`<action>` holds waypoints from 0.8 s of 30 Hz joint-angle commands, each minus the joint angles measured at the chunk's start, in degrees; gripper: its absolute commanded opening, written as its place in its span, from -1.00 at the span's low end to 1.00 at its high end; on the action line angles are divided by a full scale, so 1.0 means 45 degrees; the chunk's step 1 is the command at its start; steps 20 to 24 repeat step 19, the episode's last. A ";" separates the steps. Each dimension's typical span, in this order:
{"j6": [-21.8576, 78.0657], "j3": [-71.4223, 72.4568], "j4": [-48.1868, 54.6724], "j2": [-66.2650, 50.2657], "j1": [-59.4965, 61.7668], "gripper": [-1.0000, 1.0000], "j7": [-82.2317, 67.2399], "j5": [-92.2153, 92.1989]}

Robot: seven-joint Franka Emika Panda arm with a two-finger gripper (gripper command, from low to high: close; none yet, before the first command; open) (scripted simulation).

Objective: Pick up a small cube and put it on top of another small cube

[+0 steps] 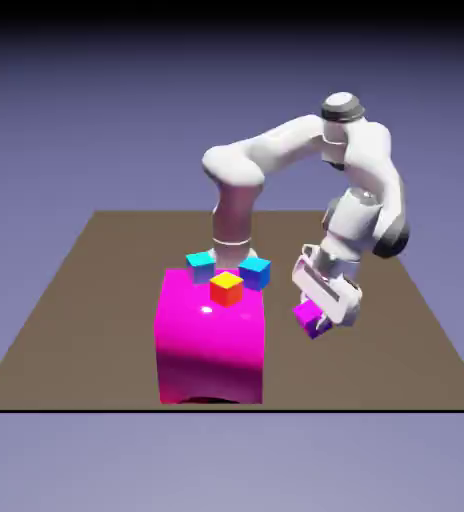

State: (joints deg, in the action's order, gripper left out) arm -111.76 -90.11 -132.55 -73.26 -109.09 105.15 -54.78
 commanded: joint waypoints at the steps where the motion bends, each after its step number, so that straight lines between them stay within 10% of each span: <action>1: 0.0526 -0.0363 0.0300 -0.0182 0.0388 -1.00 0.0428 0.0574; 9: 0.4630 -0.3261 0.2695 -0.1637 0.3486 -1.00 0.3786 0.5005; 15: 0.3118 -0.2142 0.1019 -0.2149 0.3341 -1.00 0.3704 0.4063; 16: 0.3118 -0.2142 0.1019 -0.2149 0.3341 1.00 0.3704 0.4062; 24: 0.3973 -0.2773 0.1941 -0.1894 0.3456 1.00 0.3788 0.4618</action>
